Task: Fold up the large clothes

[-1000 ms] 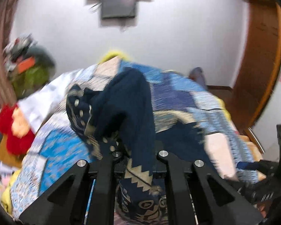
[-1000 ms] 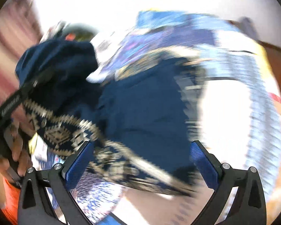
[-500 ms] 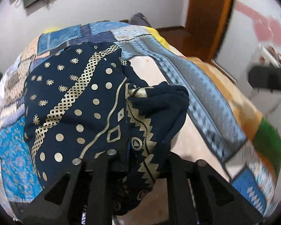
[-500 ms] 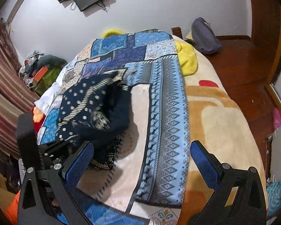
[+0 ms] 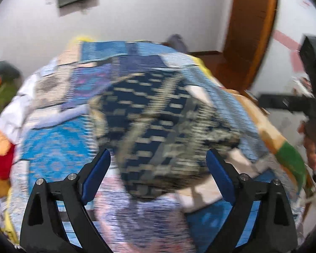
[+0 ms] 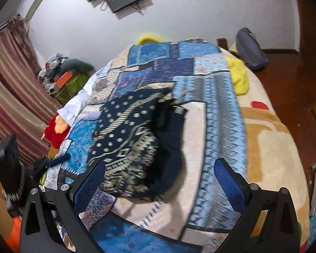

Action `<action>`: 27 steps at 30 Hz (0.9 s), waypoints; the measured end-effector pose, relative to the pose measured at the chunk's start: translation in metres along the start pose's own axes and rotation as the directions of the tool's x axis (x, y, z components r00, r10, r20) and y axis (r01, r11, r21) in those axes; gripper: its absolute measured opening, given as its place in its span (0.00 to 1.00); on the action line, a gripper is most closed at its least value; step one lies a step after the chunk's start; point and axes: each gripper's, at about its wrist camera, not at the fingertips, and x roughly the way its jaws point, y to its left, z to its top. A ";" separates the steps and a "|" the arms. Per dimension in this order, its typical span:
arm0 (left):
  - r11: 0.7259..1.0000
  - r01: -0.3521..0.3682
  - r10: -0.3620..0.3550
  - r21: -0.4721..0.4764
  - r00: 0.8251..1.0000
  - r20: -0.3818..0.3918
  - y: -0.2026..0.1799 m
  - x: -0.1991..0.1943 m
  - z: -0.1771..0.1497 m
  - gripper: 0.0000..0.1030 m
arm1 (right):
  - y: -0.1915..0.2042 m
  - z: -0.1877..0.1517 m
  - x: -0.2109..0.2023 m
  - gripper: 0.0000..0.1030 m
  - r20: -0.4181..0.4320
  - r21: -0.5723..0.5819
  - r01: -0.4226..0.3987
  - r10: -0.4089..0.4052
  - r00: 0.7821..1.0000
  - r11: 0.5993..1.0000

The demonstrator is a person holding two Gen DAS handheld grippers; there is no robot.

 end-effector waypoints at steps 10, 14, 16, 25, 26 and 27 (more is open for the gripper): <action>0.988 -0.024 -0.002 -0.151 0.986 -0.169 0.053 0.078 -0.026 0.99 | 0.019 -0.021 0.110 1.00 -0.209 -0.058 0.022 -0.033 0.977 0.998; 0.988 -0.005 -0.021 -0.154 0.987 -0.162 0.054 0.092 -0.043 1.00 | -0.009 -0.041 0.129 0.99 -0.286 -0.102 0.103 -0.128 0.950 0.989; 0.986 0.012 -0.039 -0.169 0.987 -0.156 0.058 0.090 -0.046 1.00 | -0.021 -0.047 0.119 0.99 -0.266 -0.123 0.095 -0.125 0.956 0.988; 0.991 -0.137 0.135 -0.008 0.984 -0.120 0.055 0.052 -0.042 1.00 | -0.026 -0.040 0.064 0.99 -0.128 -0.263 0.247 -0.287 0.949 0.933; 0.989 -0.147 0.146 0.004 0.983 -0.109 0.056 0.049 -0.040 1.00 | -0.022 -0.037 0.057 0.99 -0.104 -0.278 0.265 -0.303 0.947 0.923; 0.989 -0.151 0.151 0.011 0.984 -0.099 0.059 0.044 -0.036 1.00 | -0.017 -0.032 0.051 0.99 -0.082 -0.289 0.274 -0.308 0.948 0.918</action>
